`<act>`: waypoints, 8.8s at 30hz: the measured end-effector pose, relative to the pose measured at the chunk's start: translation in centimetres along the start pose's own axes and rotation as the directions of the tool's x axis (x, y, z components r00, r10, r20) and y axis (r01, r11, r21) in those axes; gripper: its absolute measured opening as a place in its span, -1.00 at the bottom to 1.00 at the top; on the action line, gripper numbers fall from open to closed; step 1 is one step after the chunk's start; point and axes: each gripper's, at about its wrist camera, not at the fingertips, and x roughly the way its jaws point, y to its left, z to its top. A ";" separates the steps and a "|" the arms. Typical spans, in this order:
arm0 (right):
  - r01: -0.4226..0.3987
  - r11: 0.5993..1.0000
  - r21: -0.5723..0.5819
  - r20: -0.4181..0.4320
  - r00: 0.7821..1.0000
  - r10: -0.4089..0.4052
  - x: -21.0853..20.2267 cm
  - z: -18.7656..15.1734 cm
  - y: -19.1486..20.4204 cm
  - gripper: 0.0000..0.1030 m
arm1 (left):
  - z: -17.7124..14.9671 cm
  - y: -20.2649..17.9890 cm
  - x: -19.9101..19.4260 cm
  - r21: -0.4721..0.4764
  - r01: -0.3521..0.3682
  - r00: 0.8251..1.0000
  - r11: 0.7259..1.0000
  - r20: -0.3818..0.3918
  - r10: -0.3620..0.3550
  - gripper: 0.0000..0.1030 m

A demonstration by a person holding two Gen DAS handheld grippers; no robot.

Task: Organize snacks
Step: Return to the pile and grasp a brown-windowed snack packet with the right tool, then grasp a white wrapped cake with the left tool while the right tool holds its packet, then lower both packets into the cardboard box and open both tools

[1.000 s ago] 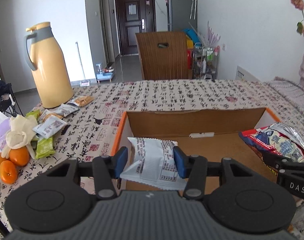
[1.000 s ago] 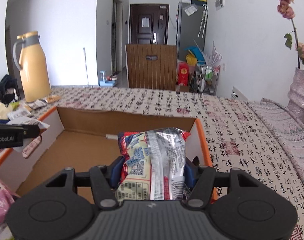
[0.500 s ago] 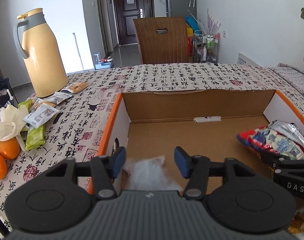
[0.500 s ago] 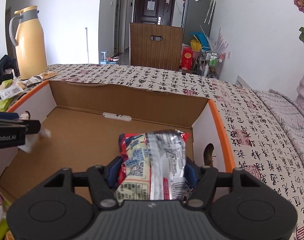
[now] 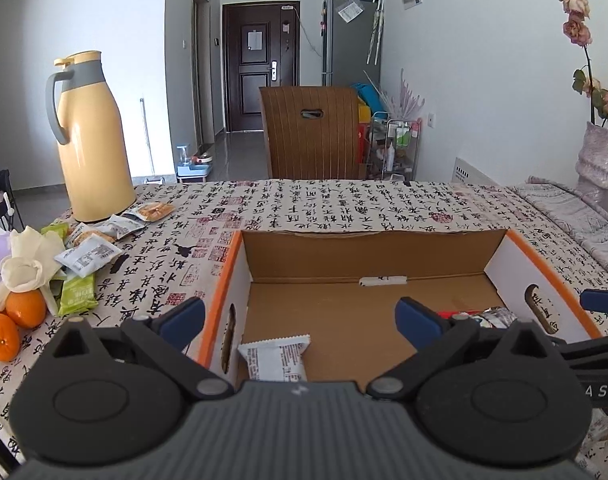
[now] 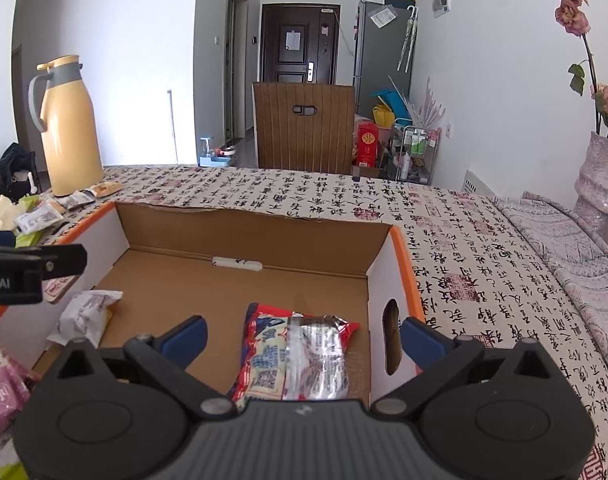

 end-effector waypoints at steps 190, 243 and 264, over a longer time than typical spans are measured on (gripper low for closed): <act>-0.013 0.989 0.150 0.054 0.999 0.005 -15.0 -15.4 -2.9 -0.69 | -10.6 3.8 -15.0 -0.018 0.085 0.996 0.996 -0.002 -0.085 -0.19; -0.081 0.997 0.017 -0.100 0.992 0.082 7.7 3.8 0.1 0.80 | 2.2 -0.9 11.6 0.115 -0.100 0.959 0.988 -0.253 0.126 0.60; -0.054 0.996 0.075 -0.155 0.986 0.066 6.9 2.6 -1.3 0.94 | -0.2 -1.7 9.1 0.135 -0.104 0.963 0.985 -0.235 0.134 0.82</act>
